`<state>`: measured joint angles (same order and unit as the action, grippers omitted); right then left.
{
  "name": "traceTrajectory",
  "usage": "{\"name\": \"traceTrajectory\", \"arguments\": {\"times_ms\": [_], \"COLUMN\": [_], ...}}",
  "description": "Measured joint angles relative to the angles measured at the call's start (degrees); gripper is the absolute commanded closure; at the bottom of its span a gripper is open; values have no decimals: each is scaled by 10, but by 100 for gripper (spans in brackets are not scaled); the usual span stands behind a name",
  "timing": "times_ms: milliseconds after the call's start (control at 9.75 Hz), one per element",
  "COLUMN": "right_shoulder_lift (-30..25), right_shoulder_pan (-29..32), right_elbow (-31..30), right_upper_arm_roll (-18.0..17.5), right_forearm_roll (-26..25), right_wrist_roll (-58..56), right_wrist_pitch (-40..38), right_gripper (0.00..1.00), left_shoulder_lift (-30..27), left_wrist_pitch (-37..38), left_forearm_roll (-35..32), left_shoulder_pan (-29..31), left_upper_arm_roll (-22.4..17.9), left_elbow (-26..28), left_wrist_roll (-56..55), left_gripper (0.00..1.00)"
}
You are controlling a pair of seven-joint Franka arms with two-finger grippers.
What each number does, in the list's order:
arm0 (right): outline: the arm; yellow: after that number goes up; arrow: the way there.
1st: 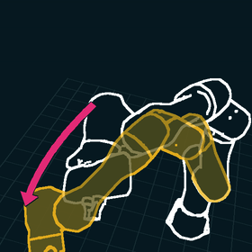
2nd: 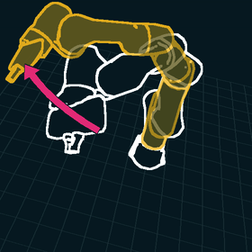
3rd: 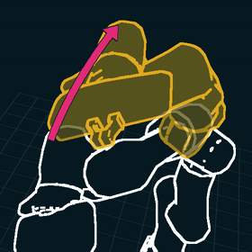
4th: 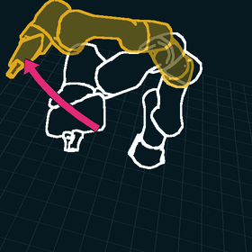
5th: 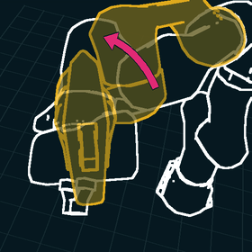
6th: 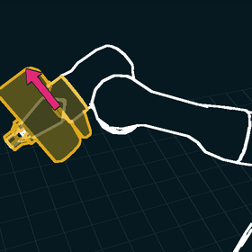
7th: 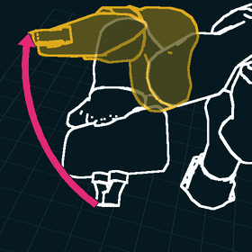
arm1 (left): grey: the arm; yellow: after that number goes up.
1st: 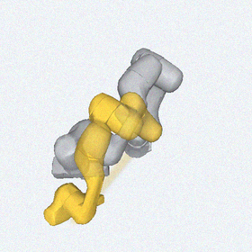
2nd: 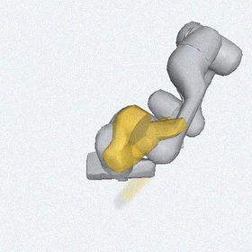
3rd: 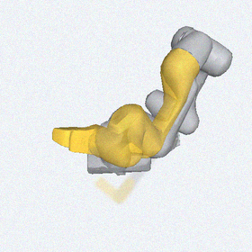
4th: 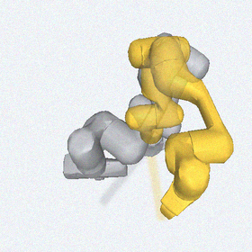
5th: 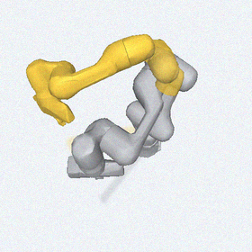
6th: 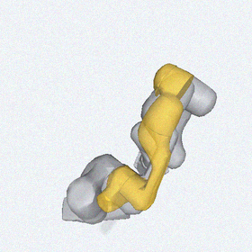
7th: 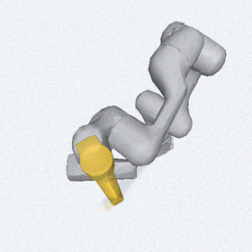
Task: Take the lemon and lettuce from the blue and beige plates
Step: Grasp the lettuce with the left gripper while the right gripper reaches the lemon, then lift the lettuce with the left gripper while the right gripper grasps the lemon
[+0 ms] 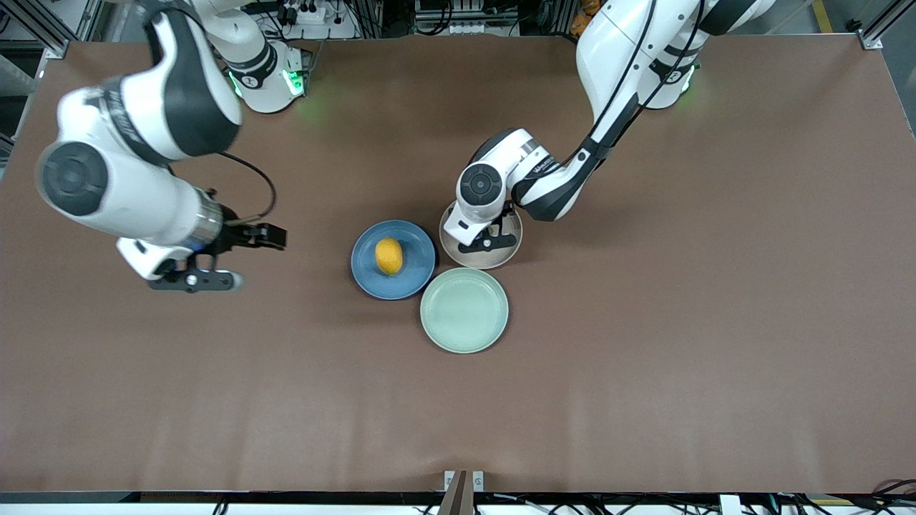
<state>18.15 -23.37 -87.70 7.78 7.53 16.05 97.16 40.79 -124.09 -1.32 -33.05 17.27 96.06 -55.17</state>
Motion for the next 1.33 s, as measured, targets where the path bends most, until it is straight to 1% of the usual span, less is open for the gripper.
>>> {"name": "traceTrajectory", "arguments": {"times_ms": [103, 205, 410, 615, 923, 1333], "right_shoulder_lift": [8, 12, 16, 17, 24, 54], "right_shoulder_pan": [-15, -30, -55, -76, -103, -139], "right_elbow": [-18, -44, -88, -131, -179, -218], "right_upper_arm_roll": [0, 0, -1, -1, -1, -1], "right_forearm_roll": [0, 0, 1, 1, 6, 6], "right_wrist_roll": [15, 28, 53, 59, 74, 98], "right_wrist_pitch": [36, 77, 145, 203, 281, 371], "right_gripper": [0, 0, 0, 0, 0, 0], "left_shoulder_lift": [4, 7, 8, 8, -1, -47], "left_wrist_pitch": [-7, -12, -18, -18, -18, 5], "left_forearm_roll": [-7, -16, -20, -20, -20, -20], "left_shoulder_pan": [-14, -34, -51, -51, -49, -31], "left_upper_arm_roll": [-11, -28, -37, -41, -43, -47], "left_elbow": [0, 0, -8, -19, -31, -33], "left_wrist_roll": [-6, -26, -46, -47, -47, -47], "left_gripper": [100, 100, 100, 100, 100, 100]}}
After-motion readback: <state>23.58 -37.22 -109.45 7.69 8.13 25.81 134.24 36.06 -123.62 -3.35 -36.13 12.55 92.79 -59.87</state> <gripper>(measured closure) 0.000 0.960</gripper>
